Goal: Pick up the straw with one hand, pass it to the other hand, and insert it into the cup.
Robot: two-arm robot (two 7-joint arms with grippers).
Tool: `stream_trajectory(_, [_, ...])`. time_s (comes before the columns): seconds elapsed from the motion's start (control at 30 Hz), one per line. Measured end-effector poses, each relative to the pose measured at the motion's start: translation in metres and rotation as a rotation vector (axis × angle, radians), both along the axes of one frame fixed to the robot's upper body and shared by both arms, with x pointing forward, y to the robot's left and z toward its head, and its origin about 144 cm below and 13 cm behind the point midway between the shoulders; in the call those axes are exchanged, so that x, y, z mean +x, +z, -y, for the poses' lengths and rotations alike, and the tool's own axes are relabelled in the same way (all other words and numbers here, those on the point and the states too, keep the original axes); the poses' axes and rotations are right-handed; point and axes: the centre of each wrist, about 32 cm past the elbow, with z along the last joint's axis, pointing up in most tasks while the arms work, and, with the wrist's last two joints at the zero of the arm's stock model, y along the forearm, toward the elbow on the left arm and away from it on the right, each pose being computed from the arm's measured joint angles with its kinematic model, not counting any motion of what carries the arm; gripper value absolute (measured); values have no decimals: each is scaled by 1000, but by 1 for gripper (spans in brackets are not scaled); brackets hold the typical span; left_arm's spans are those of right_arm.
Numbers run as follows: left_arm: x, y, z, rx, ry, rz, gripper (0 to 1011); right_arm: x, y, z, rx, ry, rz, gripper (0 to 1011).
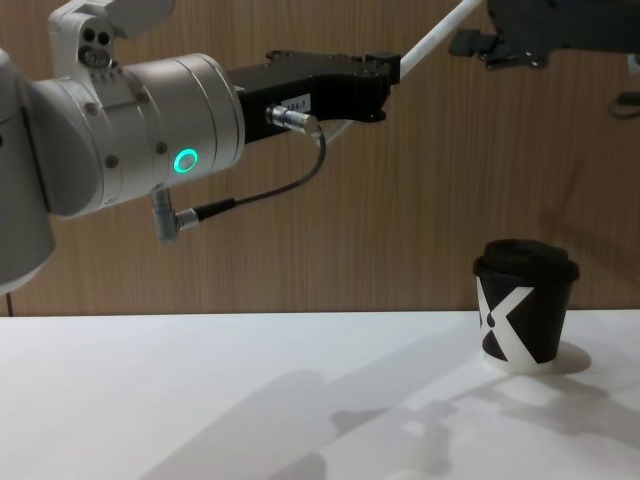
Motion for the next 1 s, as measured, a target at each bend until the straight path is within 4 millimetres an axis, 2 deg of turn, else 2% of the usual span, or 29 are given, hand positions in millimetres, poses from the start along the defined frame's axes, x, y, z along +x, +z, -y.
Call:
stream_trajectory(0.1, [0,0,0,0,0,0,0,2,-1,0,1,-5,-2,1001])
stream_trajectory(0.27, [0,0,0,0,0,0,0,6,-2,-1,1,-12,-8,916])
stream_trajectory(0.7, [0,0,0,0,0,0,0,9,-3,-1,2,-21,-14,531])
stream_trajectory(0.83, [0,0,0,0,0,0,0,10,-3,-1,2,-23,-15,398])
stream_trajectory(0.9, [0,0,0,0,0,0,0,10,-3,-1,2,-23,-15,296])
stream_trajectory(1.0, [0,0,0,0,0,0,0,11,-3,-1,2,-24,-16,241])
